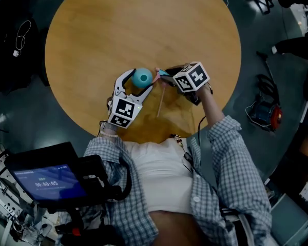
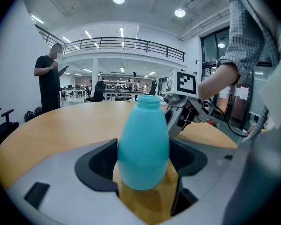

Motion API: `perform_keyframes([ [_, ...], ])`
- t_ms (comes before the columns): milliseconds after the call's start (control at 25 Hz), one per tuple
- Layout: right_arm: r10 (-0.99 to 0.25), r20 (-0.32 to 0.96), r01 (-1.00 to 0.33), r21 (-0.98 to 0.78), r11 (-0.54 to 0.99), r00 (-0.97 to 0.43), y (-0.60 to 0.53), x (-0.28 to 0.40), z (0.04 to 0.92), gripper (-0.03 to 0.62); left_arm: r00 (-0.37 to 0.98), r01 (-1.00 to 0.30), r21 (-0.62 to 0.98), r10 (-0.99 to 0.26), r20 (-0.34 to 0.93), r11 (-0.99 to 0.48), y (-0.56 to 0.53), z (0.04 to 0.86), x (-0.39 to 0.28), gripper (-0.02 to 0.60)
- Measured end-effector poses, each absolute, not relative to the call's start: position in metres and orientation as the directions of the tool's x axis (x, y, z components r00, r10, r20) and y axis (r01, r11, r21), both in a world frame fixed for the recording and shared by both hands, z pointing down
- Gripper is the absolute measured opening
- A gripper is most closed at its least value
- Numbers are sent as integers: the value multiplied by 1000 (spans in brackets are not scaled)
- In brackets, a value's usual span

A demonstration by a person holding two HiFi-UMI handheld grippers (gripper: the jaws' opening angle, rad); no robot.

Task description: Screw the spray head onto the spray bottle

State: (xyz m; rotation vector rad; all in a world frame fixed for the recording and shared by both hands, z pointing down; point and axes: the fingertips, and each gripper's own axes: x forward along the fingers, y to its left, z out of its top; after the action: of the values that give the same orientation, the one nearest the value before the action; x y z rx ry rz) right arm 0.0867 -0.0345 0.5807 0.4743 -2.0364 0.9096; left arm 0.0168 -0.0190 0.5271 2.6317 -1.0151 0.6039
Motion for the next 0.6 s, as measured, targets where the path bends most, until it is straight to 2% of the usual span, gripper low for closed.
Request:
perform_keyframes([
  [160,-81,814,-633,-379,675,-574,-38,93,574,112,672,-682,86,-576,466,-726,-20,528,18,354],
  [440,-326,773,-674,-172,718,-544,-63,103,532,110,672,-682,90,-573,469,-726,-23,533,17,353],
  [600,-491,702,-676,18,736,-516,-83,111,480,110,670,-681,87,-571,474,-727,-27,536,18,354],
])
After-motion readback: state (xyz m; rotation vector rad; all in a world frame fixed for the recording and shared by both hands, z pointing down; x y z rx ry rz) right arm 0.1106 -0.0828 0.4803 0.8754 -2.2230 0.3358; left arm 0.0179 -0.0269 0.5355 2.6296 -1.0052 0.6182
